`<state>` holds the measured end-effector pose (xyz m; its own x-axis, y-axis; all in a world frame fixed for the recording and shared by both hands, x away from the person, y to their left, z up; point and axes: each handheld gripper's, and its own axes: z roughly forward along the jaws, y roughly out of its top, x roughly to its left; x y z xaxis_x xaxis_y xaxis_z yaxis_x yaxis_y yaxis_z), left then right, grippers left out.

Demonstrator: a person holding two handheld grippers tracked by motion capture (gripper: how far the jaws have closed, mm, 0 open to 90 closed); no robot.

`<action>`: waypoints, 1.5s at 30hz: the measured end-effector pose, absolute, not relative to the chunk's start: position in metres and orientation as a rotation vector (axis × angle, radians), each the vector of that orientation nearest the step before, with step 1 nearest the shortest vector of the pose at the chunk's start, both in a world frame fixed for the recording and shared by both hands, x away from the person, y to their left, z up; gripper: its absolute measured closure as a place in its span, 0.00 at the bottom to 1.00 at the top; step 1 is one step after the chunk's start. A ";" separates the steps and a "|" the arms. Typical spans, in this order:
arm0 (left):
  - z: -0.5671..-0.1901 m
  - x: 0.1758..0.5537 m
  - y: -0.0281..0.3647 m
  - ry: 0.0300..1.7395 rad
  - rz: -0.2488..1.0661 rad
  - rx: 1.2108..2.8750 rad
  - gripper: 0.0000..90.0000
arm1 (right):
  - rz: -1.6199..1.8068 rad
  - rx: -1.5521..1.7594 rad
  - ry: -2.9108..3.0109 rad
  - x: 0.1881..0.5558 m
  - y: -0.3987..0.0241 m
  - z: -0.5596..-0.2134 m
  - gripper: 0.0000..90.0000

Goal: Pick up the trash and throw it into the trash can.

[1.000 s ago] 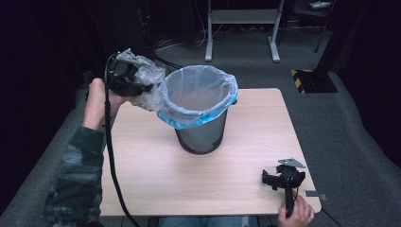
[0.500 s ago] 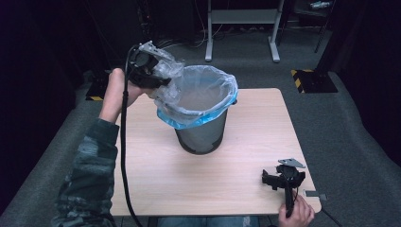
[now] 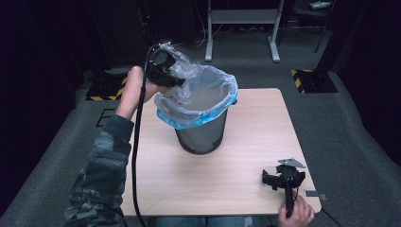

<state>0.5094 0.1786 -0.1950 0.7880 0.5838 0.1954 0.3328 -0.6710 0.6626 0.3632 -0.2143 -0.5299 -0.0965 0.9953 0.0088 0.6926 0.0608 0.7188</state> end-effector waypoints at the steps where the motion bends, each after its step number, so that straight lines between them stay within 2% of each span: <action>1: -0.197 0.511 0.176 0.680 0.519 2.353 0.82 | 0.791 1.680 1.844 0.363 -0.214 -0.530 0.00; 27: -0.235 0.554 0.143 0.735 0.362 2.444 0.81 | 0.791 1.683 1.843 0.363 -0.214 -0.530 0.00; 41: -0.253 0.570 0.133 0.790 0.323 2.504 0.81 | 0.794 1.691 1.838 0.363 -0.214 -0.530 0.00; 42: -0.255 0.573 0.133 0.805 0.326 2.511 0.78 | 0.795 1.687 1.838 0.363 -0.214 -0.530 0.00; 43: -0.256 0.574 0.132 0.834 0.338 2.516 0.69 | 0.791 1.682 1.843 0.363 -0.214 -0.530 0.00; 45: -0.258 0.575 0.133 0.916 0.366 2.477 0.41 | 0.790 1.677 1.845 0.363 -0.215 -0.530 0.00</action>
